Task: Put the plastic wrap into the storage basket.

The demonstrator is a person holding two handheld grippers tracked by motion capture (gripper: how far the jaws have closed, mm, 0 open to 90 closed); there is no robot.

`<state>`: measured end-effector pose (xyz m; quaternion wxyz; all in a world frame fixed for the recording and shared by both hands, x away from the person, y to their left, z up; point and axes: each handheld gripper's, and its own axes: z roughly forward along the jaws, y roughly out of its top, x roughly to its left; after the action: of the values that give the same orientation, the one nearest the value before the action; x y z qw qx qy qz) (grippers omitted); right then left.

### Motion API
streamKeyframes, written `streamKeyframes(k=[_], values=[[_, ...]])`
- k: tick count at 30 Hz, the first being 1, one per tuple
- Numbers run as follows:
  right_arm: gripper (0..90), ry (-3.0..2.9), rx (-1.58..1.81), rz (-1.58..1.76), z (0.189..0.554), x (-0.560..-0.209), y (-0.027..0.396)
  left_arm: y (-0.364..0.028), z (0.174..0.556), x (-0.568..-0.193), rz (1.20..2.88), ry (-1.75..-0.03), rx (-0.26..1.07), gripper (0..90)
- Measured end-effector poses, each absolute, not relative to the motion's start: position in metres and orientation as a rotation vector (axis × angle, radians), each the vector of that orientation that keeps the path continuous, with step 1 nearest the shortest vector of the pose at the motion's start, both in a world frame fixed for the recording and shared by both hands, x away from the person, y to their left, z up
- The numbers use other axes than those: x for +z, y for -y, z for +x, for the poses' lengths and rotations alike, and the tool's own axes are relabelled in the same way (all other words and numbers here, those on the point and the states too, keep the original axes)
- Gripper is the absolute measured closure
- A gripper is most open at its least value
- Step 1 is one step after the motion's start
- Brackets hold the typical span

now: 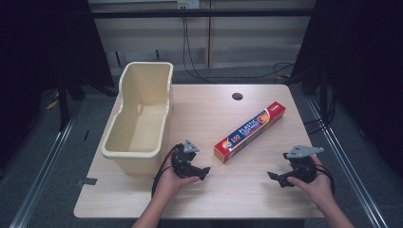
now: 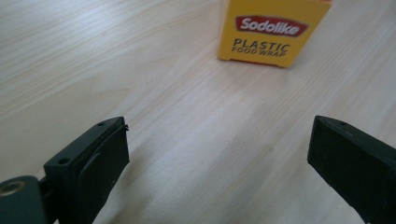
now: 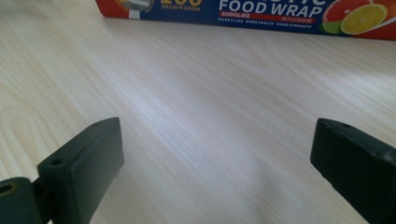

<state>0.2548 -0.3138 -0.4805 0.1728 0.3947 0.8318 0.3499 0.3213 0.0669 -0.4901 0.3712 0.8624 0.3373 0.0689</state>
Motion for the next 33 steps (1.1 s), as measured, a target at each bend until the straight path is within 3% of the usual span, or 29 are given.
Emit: streamKeyframes(k=[15, 33], values=[[4.1, -2.363, 1.010, 1.128, 0.244, -0.478, 0.321, -0.037, 0.335, -0.472, 2.262, -0.807, 0.023, 6.3], [4.2, -2.299, 1.031, 1.186, 0.235, -0.472, 0.340, 0.013, 0.376, -0.447, 2.304, -0.781, -0.024, 6.9]])
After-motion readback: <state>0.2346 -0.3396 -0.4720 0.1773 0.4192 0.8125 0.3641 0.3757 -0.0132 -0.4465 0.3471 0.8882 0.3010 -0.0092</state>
